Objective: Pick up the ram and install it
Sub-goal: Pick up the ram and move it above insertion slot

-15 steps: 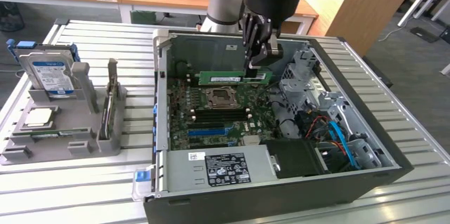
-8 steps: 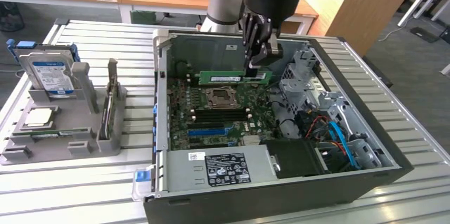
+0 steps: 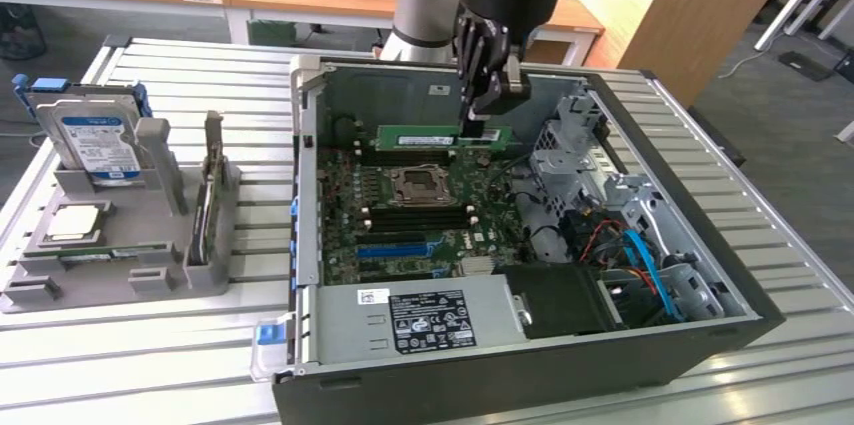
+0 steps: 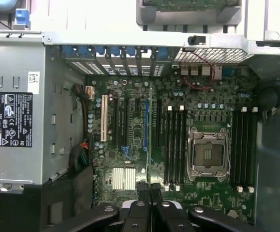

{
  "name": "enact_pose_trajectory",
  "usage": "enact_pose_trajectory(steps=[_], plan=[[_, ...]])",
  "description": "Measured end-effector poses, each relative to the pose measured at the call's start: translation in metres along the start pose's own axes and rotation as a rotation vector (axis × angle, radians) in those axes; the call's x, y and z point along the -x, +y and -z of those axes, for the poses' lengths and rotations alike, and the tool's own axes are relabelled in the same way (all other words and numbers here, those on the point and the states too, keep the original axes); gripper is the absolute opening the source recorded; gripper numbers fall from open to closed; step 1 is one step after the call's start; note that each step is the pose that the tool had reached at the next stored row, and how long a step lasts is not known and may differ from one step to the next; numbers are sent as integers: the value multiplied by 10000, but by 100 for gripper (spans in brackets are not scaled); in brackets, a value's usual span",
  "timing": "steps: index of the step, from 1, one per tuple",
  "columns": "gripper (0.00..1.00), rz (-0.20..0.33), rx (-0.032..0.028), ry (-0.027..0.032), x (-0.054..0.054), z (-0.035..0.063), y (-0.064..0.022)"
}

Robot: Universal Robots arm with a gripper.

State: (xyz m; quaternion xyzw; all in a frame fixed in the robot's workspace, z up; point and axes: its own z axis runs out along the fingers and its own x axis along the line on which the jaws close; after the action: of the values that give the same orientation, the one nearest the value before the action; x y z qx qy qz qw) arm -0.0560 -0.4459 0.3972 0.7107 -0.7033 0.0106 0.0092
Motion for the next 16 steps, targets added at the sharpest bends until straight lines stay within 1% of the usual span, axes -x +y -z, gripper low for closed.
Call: enact_pose_trajectory(steps=[11,16], plan=[[12,0,0,0,241,-2,-2],[12,1,0,-1,333,-3,-4]])
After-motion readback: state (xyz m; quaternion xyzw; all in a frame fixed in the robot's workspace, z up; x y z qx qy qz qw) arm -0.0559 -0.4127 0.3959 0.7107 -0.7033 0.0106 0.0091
